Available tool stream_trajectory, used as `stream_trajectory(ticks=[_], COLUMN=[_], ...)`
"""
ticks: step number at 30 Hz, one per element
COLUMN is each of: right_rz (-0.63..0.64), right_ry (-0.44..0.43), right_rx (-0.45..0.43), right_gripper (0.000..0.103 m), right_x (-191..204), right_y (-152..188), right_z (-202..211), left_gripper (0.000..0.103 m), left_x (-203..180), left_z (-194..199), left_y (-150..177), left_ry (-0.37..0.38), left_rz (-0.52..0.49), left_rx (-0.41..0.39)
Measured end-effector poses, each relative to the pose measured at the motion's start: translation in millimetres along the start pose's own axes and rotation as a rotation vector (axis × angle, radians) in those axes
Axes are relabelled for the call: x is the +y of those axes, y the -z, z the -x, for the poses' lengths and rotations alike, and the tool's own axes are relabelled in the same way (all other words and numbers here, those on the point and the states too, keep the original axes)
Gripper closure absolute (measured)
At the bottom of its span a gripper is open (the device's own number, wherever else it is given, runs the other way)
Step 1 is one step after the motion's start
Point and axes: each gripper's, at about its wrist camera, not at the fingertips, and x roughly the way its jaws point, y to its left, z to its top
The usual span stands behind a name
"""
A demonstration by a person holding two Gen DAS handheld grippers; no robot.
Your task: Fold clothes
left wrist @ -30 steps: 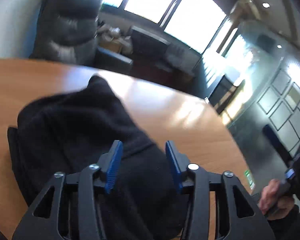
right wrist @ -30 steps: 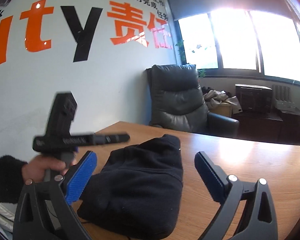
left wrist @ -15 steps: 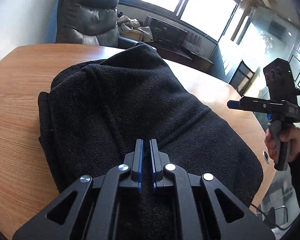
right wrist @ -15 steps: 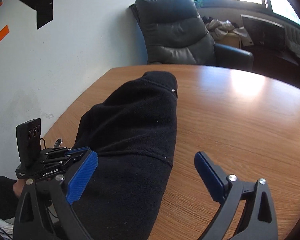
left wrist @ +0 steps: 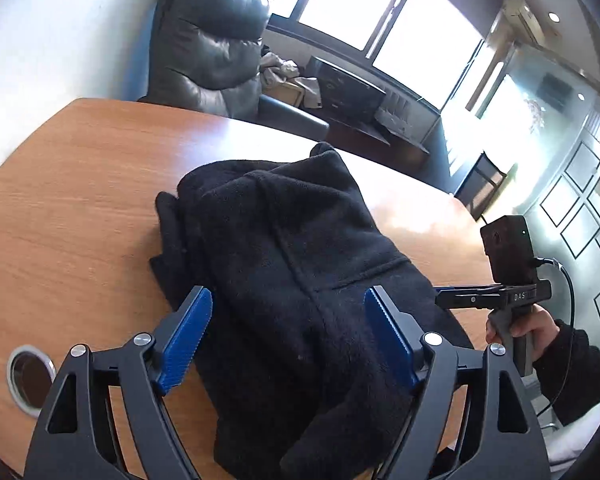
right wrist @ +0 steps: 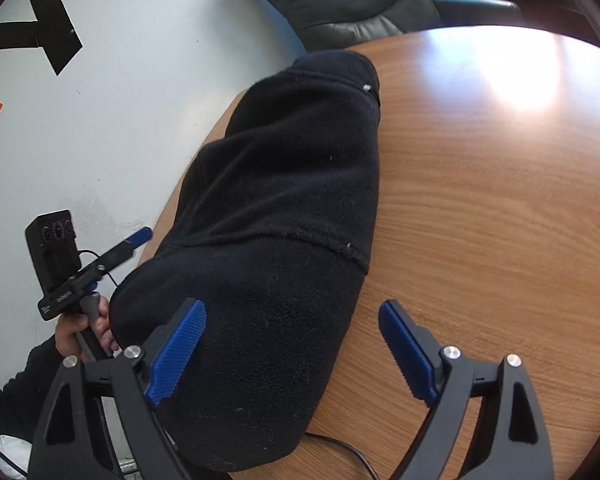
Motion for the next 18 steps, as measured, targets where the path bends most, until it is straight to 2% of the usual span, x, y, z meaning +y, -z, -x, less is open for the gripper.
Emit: stream_trajectory(ticks=[3,5,7,11,15,18], right_rz=[0.014,0.005,0.0,0.004,0.007,0.034], right_ry=[0.002,-0.012,-0.02,-0.019,-0.019,0.0], right_rx=[0.024,0.032,0.045,0.047,0.049,0.036], right_gripper=[0.011,0.012,0.018,0.026,0.035,0.044], right_x=[2.7,0.9,-1.1,-2.4,-5.2,0.1], right_y=[1.8,2.3,4.9,9.1,13.0,18.3], right_z=[-11.2,-15.4,-19.9,-21.9,-25.1,-22.5], left_gripper=[0.021,0.015,0.008,0.0,0.0,0.002], left_x=[8.2,20.6,36.4,50.9,64.1,66.5], left_z=[-12.2,-32.6,-48.9,-75.4,-92.2,-96.2], left_y=[17.8,24.5,27.2,32.3,35.2,40.3], left_ry=[-0.04,-0.02,0.004,0.074,0.181,0.225], left_rz=[0.079,0.147,0.225,0.29,0.359,0.384], left_rx=[0.094,0.134,0.162,0.259,0.277,0.278])
